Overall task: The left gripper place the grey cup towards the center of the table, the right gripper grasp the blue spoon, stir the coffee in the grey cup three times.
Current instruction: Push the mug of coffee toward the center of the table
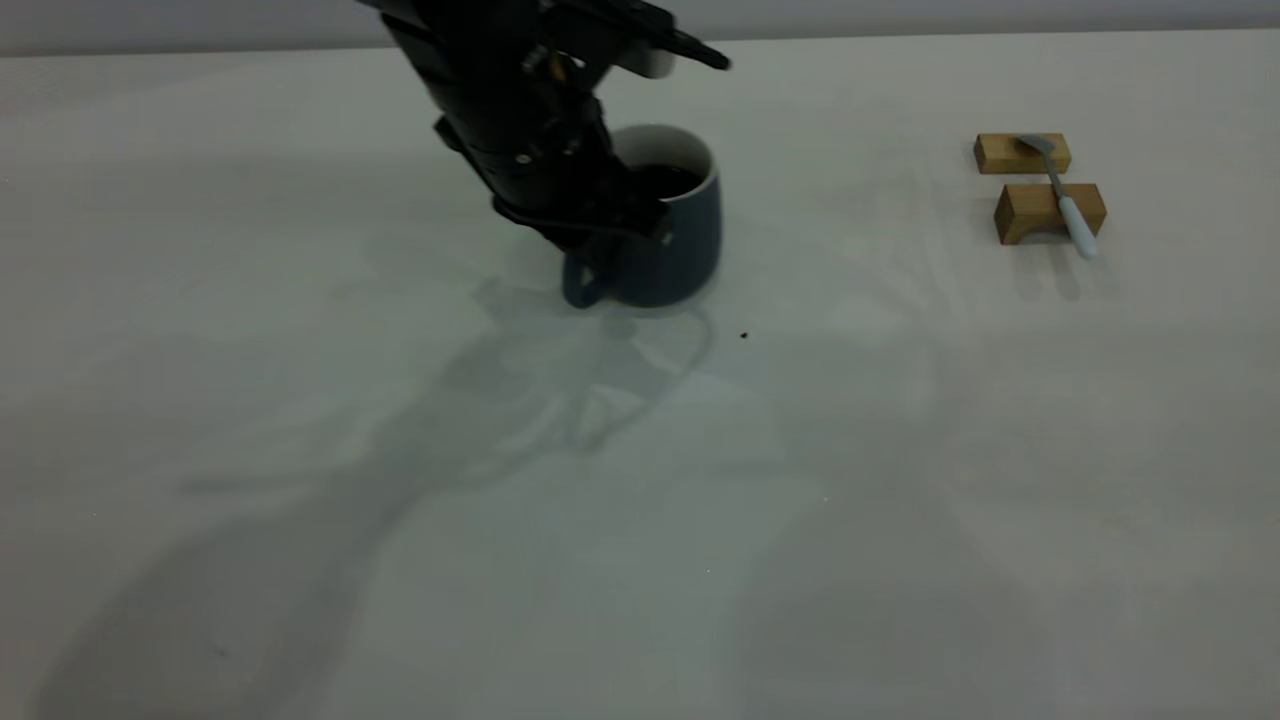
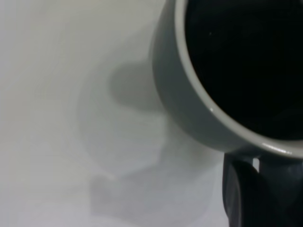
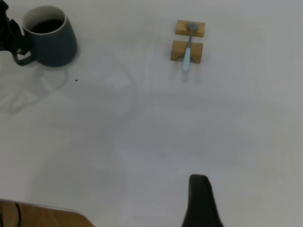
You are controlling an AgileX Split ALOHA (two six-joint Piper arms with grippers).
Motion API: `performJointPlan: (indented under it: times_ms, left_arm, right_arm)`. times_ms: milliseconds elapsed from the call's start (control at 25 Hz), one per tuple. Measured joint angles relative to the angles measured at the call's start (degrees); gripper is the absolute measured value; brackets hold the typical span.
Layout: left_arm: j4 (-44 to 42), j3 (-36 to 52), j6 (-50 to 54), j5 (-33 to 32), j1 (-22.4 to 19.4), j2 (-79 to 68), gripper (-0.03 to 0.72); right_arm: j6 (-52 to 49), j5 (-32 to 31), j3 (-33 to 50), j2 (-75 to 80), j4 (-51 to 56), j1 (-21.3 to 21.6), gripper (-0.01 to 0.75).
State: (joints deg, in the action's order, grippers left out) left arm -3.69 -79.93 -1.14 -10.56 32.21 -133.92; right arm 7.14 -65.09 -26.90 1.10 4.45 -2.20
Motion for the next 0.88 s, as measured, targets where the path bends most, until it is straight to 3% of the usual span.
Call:
performJointPlan:
  times_ms: [400, 720, 880]
  left_arm:
    - [0.0, -0.1, 0.0, -0.4, 0.4, -0.3, 0.218]
    - [-1.8, -0.2, 0.0, -3.4, 0.4, -0.3, 0.476]
    - [-5.1, -0.3, 0.1, -9.3, 0.4, 3.0, 0.597]
  right_arm:
    - [0.0, 0.0, 0.0, 0.0, 0.0, 0.0, 0.578]
    - [0.0, 0.0, 0.0, 0.0, 0.0, 0.0, 0.578]
    - [0.0, 0.0, 0.0, 0.0, 0.0, 0.0, 0.578]
